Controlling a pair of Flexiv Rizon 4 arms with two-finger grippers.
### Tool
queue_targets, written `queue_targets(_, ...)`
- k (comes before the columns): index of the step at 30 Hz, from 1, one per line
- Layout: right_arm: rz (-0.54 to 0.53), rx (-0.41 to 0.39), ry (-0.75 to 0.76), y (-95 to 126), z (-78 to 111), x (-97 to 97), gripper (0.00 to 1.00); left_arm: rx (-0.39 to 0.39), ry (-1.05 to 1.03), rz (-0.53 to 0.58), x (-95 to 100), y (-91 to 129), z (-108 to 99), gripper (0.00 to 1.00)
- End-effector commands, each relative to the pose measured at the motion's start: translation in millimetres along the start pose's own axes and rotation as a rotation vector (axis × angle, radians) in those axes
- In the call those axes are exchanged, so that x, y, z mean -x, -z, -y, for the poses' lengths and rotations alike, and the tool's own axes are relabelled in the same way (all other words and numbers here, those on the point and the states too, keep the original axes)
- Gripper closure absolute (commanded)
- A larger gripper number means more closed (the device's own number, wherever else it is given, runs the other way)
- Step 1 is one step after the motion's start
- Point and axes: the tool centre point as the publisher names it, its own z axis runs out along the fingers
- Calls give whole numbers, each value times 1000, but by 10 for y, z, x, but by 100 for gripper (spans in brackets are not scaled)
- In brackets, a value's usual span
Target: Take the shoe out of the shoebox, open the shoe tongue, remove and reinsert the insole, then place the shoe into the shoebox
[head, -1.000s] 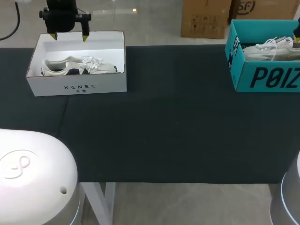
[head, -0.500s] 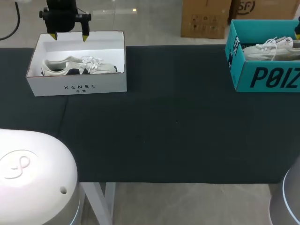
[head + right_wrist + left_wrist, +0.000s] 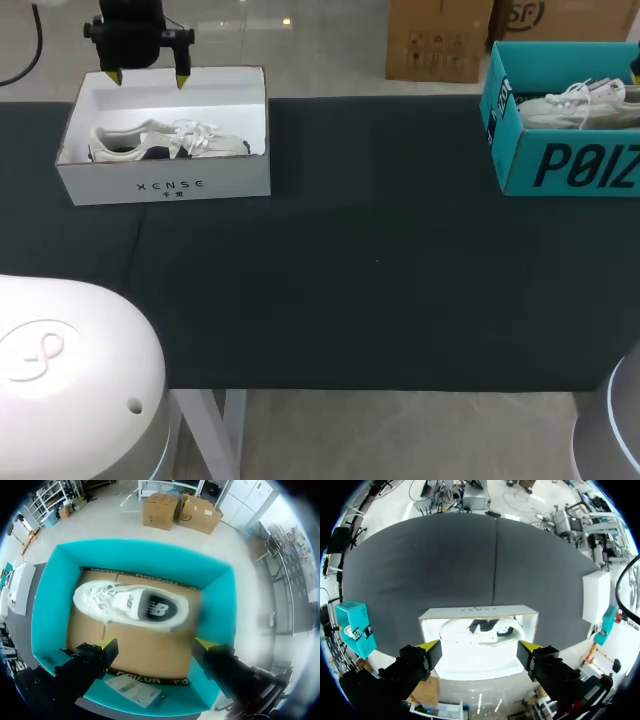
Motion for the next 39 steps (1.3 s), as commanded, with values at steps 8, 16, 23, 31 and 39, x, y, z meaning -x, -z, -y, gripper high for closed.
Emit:
queue_targets(8,2,-76,25,-369,-327,247,0,1,-1,-3,-1,3,3,0)
queue_targets(16,-6,-101,22,-548,-416,370,0,1,-1,-3,-1,3,3,0)
queue_targets(23,-5,-107,11,-631,-431,459,0,1,-1,-3,-1,3,3,0)
queue_targets(31,0,-114,20,-724,-480,478,0,1,-1,-3,-1,3,3,0)
queue_targets(39,6,-141,34,-850,-514,484,0,1,-1,-3,-1,3,3,0)
